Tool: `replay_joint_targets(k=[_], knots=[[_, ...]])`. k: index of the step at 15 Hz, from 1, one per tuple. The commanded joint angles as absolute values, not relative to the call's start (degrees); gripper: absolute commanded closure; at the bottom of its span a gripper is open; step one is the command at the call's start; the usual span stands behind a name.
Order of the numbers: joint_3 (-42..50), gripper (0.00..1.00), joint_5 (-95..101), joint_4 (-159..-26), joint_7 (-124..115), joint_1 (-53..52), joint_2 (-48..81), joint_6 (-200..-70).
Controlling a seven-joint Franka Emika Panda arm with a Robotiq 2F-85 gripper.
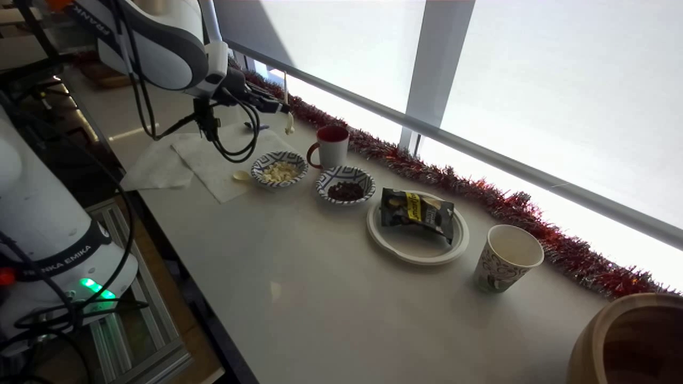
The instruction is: Use the white fork to place one object from the bowl on the left into the mug.
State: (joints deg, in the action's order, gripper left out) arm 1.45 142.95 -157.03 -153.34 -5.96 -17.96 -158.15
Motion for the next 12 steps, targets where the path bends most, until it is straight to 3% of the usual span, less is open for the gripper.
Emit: replay_joint_targets(k=[1,3,4,8,9,12], knots=[[4.25,0.97,141.54,-158.01,-150.29,-7.37,-26.64,-157.30],[5.46,0.97,141.66,-157.64,-148.59,-6.93,-27.91,-152.56],[6.34,0.87,142.06,-157.08,-149.43,-8.88,-25.29,-155.04],[7.50,0.87,142.16,-157.11,-148.18,-8.59,-26.97,-152.86],[7.48,0.97,142.17,-157.16,-148.20,-8.60,-26.97,-152.72],[9.64,0.97,144.86,-155.87,-150.35,-9.85,-25.44,-151.19]])
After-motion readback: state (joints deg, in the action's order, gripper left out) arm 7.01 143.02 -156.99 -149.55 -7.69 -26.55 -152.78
